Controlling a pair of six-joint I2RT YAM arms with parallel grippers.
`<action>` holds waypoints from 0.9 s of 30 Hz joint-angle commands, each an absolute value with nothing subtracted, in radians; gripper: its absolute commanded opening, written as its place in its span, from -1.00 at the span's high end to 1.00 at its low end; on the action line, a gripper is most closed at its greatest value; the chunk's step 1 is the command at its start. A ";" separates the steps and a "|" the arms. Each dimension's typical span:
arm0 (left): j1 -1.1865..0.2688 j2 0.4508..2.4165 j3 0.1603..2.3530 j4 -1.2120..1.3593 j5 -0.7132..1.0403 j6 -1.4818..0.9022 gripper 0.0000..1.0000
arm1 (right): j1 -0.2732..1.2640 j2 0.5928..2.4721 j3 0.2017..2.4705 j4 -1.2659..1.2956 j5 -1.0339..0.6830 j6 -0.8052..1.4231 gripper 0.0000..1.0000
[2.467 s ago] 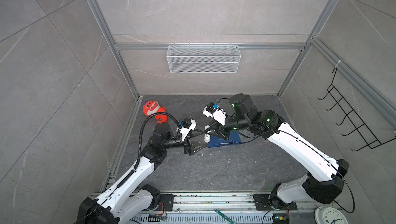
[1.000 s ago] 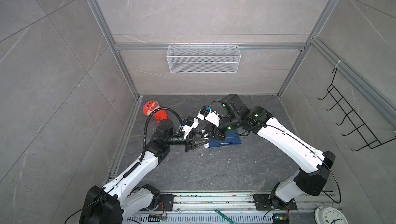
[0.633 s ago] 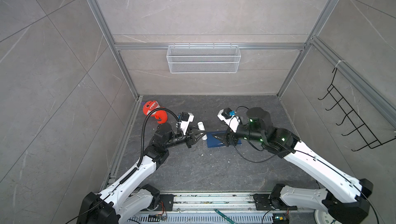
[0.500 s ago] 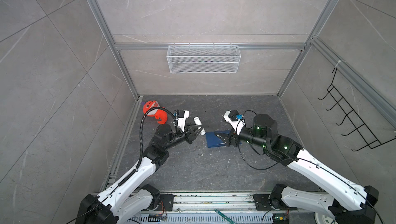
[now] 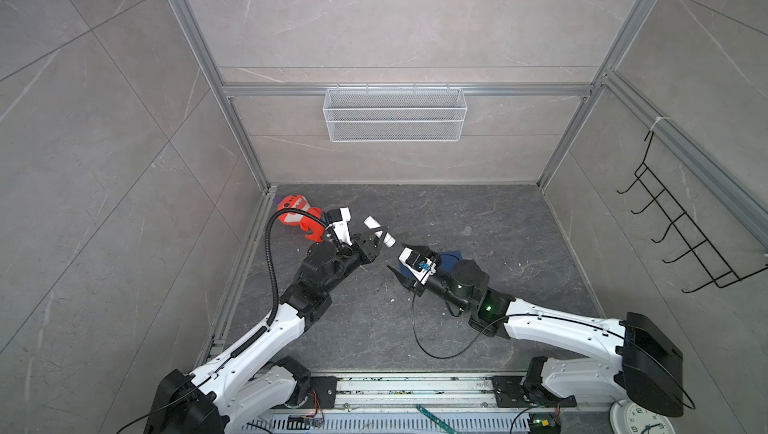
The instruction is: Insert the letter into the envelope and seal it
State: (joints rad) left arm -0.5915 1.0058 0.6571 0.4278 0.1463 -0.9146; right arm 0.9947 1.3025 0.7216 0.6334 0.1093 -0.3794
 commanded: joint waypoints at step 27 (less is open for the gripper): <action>-0.599 1.001 0.707 0.502 0.198 -0.925 1.00 | 1.020 1.479 0.786 0.904 0.317 -0.457 0.26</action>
